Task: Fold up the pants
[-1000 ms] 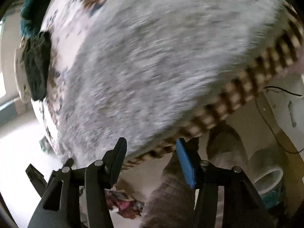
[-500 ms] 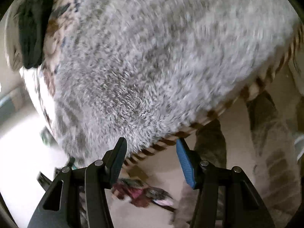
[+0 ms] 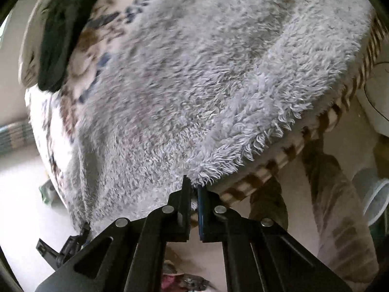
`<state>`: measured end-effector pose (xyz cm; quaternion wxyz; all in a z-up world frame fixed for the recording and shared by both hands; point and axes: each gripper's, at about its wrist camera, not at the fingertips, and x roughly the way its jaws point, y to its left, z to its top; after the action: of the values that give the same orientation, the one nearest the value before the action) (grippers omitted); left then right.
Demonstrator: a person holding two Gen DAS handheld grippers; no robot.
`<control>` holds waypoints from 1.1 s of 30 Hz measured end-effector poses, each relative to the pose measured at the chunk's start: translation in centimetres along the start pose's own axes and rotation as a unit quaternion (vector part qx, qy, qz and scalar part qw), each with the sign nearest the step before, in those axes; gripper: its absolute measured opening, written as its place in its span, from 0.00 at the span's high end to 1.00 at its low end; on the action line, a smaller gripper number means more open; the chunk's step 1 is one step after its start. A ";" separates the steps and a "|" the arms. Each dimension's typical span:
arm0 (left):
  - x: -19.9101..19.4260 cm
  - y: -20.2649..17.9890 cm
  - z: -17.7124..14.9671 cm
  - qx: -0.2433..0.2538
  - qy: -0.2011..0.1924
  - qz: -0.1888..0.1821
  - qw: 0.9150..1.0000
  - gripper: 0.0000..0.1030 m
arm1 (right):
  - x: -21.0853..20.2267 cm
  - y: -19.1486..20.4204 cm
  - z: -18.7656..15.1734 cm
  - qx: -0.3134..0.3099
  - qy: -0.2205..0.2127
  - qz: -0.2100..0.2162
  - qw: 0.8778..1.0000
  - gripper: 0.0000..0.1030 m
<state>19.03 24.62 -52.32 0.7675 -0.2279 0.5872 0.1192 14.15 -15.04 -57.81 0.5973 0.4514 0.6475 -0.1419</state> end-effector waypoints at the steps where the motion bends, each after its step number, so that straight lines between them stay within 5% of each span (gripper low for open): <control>1: -0.2 0.3 0.2 0.000 -0.003 0.001 1.000 0.94 | 0.0 0.3 -0.3 -0.002 0.004 0.001 1.000 0.95; 4: 0.5 0.5 0.3 0.013 0.014 0.009 1.000 0.93 | -0.5 -0.8 -0.2 -0.013 0.014 -0.015 1.000 0.95; 8: 2.6 0.0 -0.6 0.022 0.086 0.028 0.996 0.75 | 3.2 -2.8 1.1 -0.005 0.098 -0.013 0.995 0.90; 10: 2.0 -1.6 -2.2 0.049 0.101 0.040 0.993 0.67 | 2.6 -3.9 1.8 -0.001 0.109 0.004 0.994 0.73; 11: 1.7 -2.8 -3.1 0.072 0.104 0.051 0.991 0.53 | 1.8 -4.3 2.1 -0.006 0.105 0.007 0.994 0.49; 12: 1.1 -4.6 -4.5 0.103 0.107 0.055 0.987 0.41 | 0.5 -4.8 2.5 -0.010 0.094 0.017 0.995 0.39; 15: 0.1 -9.8 -7.6 0.172 0.096 0.054 0.979 0.12 | -4.2 -7.7 4.5 -0.007 0.048 0.027 0.998 0.39; 16: -0.1 -12.3 -8.9 0.205 0.090 0.054 0.973 0.09 | -6.2 -9.2 5.7 0.004 0.025 0.028 0.999 0.39; 19: 0.3 -19.9 -12.3 0.270 0.088 0.040 0.958 0.09 | -12.6 -15.1 10.3 0.055 -0.061 0.018 0.996 0.39; 24: 1.5 -31.7 -16.8 0.317 0.090 0.019 0.944 0.09 | -21.4 -26.7 19.6 0.147 -0.196 -0.006 0.970 0.39; 27: 2.8 -38.2 -19.7 0.337 0.095 0.017 0.937 0.09 | -22.9 -33.0 24.4 0.203 -0.209 0.010 0.957 0.39; 30: 4.1 -41.9 -22.2 0.346 0.111 0.016 0.931 0.09 | -22.0 -36.4 27.7 0.211 -0.190 0.033 0.958 0.41; 31: 4.7 -43.3 -23.3 0.352 0.118 0.017 0.928 0.09 | -21.2 -37.1 28.7 0.210 -0.179 0.045 0.960 0.46; 33: 5.4 -45.0 -24.9 0.361 0.127 0.020 0.924 0.09 | -20.6 -38.0 29.9 0.206 -0.173 0.054 0.962 0.95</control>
<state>19.77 -27.05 -53.17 0.7140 0.0631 0.6878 -0.1149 2.33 -66.17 -60.09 0.6013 0.5675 0.4657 -0.3155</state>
